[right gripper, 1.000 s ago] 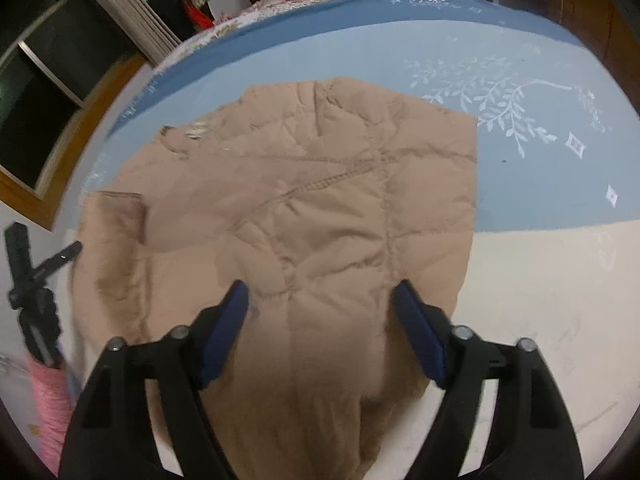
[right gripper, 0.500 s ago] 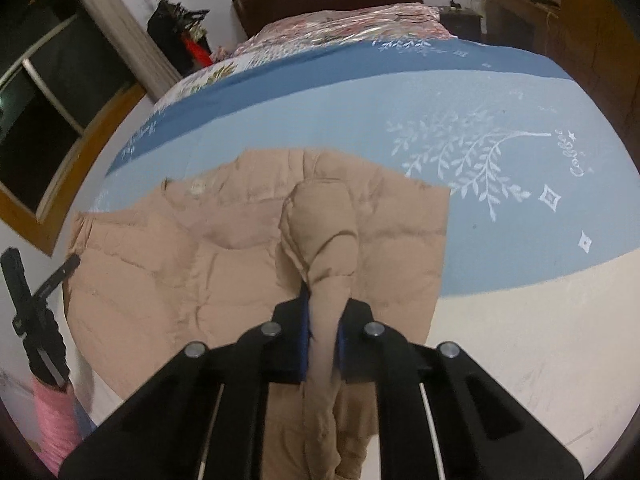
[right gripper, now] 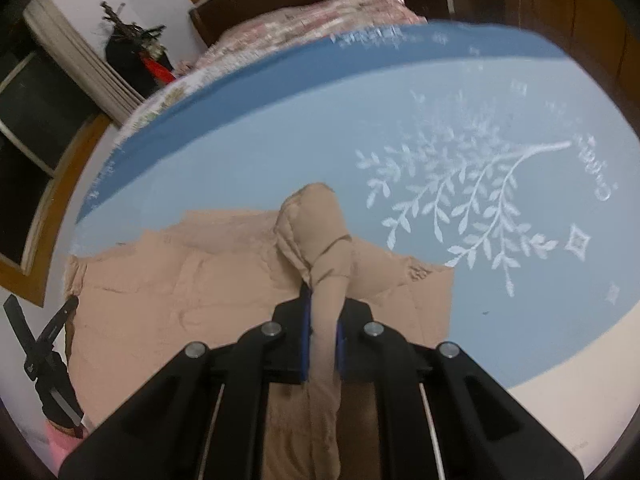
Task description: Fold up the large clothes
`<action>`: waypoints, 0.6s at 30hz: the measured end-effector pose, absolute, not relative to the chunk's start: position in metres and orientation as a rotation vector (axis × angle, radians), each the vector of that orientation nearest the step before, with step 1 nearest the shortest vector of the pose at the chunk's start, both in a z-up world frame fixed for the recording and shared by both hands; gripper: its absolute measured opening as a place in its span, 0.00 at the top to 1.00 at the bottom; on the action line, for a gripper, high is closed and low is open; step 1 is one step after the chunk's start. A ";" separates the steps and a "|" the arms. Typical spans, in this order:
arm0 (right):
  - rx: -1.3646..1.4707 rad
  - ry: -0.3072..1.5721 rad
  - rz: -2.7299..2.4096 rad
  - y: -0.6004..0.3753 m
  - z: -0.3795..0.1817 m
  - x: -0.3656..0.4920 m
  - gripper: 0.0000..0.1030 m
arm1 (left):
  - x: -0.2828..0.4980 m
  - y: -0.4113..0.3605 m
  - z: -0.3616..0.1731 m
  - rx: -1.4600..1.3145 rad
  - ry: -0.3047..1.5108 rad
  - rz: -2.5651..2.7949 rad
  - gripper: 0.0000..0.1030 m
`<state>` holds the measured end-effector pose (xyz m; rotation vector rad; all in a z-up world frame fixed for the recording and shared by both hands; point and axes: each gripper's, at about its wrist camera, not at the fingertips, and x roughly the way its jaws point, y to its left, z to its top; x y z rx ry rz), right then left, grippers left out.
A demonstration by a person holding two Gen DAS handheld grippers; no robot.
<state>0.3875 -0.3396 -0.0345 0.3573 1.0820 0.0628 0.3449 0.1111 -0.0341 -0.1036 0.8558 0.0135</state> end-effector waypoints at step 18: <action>0.234 1.094 0.160 -0.324 -0.016 0.305 0.49 | 0.274 0.147 -0.035 -0.286 0.941 -0.127 0.57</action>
